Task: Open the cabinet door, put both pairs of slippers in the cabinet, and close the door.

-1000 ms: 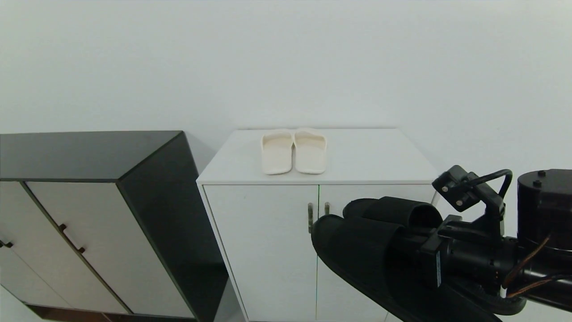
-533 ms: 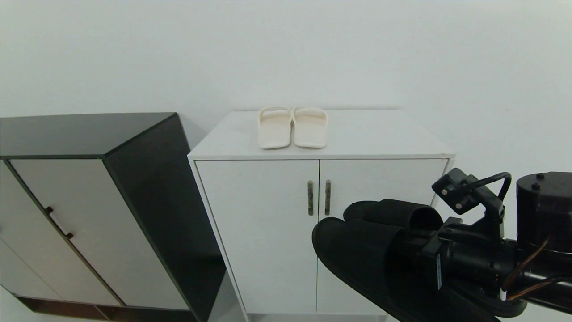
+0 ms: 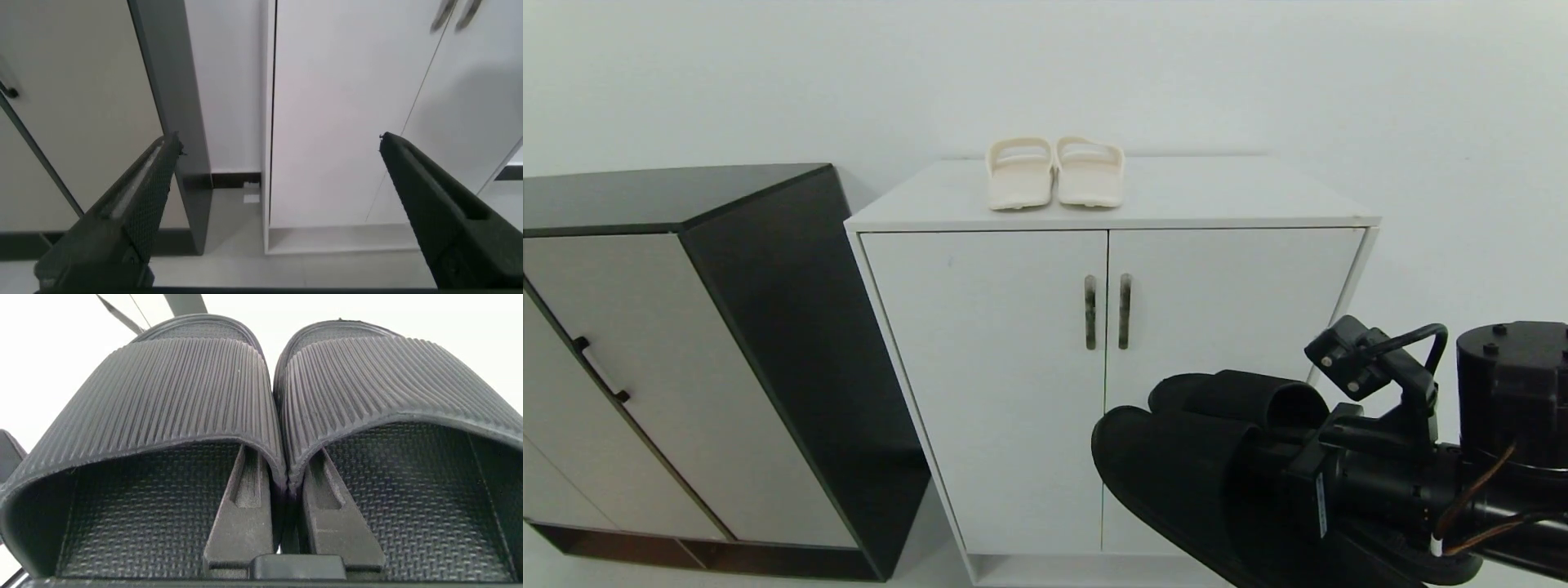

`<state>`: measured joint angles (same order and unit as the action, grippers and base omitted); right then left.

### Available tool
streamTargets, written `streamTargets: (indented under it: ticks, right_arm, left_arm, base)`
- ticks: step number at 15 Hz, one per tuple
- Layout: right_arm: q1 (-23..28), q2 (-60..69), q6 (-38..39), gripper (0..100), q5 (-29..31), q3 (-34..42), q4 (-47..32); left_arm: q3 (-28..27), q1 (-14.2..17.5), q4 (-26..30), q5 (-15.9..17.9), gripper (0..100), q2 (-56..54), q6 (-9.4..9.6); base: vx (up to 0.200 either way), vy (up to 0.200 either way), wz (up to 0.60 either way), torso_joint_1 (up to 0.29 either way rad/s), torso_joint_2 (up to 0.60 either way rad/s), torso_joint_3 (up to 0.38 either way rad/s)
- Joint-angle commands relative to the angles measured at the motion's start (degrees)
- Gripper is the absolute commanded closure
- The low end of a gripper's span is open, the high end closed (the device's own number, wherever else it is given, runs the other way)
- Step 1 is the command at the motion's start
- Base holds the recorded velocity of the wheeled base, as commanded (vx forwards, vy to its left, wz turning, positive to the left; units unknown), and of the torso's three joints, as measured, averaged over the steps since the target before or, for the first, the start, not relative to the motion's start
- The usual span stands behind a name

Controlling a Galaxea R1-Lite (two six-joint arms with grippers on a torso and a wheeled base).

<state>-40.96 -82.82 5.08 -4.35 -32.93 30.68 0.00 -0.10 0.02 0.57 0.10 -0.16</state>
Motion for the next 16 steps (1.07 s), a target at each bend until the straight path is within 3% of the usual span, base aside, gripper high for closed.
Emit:
streamTargets:
  ticks: [1, 6, 7, 9, 10, 11, 12, 13, 15, 16]
  right_arm:
    - [-0.26, -0.23, 0.01, 100, -0.04, 0.06, 0.08]
    - [-0.52, -0.15, 0.01, 100, -0.13, 0.06, -0.01]
    - [-0.52, -0.23, 0.01, 100, -0.13, 0.06, -0.01]
    - [-0.52, -0.23, 0.01, 100, -1.1, 0.5, 0.08]
    - [-0.7, -0.15, 0.01, 100, -1.19, 0.67, 0.08]
    - [-0.7, -0.23, 0.01, 100, -1.19, 0.67, 0.17]
    - [-0.7, -0.23, 0.01, 100, -1.19, 0.67, 0.08]
    - [-0.79, -0.32, 0.01, 100, -1.19, 0.93, 0.08]
    - [-0.79, -0.5, -0.07, 100, -1.1, 1.2, 0.52]
    - [-0.7, -0.32, -0.07, 100, -0.83, 1.37, 0.61]
  left_arm:
    - [0.0, 0.01, 0.06, 0.04, 0, 0.08, -0.02]
    - [0.0, 0.01, 0.06, 0.22, 0, 0.69, 1.04]
    - [0.0, -0.08, 0.06, 0.83, 0, 0.52, 2.62]
    - [0.0, -0.08, 0.06, 1.54, 0, 0.43, 3.32]
    - [0.0, -0.08, -0.11, 1.71, 0, 0.34, 5.52]
    - [-1.93, -0.08, -0.38, 2.15, 0, 1.84, 5.7]
    - [-7.65, -0.17, -0.46, 3.73, 0, 7.2, 3.59]
    - [-12.92, -0.17, -0.55, 6.55, 0, 12.73, 0.16]
    - [-16.52, -0.17, -2.31, 13.4, 0, 23.63, -0.02]
    - [-16.7, -0.25, -6.35, 16.3, 0, 28.73, 0.16]
  base:
    - [0.0, 0.0, 0.0, -0.115, 0.47, 0.339]
    - [0.0, 0.0, 0.0, -0.082, 0.45, 0.36]
    - [0.0, 0.0, 0.0, -0.036, 0.45, 0.393]
    - [0.0, 0.0, 0.0, -0.024, 0.4, 0.378]
    - [0.0, 0.0, 0.0, -0.002, 0.21, 0.203]
    - [0.0, 0.0, 0.0, 0.007, 0.12, 0.115]
    - [0.0, 0.0, 0.0, 0.002, 0.08, 0.041]
    - [0.0, 0.0, 0.0, 0.007, 0.04, 0.051]
    - [0.0, 0.0, 0.0, 0.0, 0.0, 0.0]
    - [0.0, 0.0, 0.0, 0.0, 0.0, 0.0]
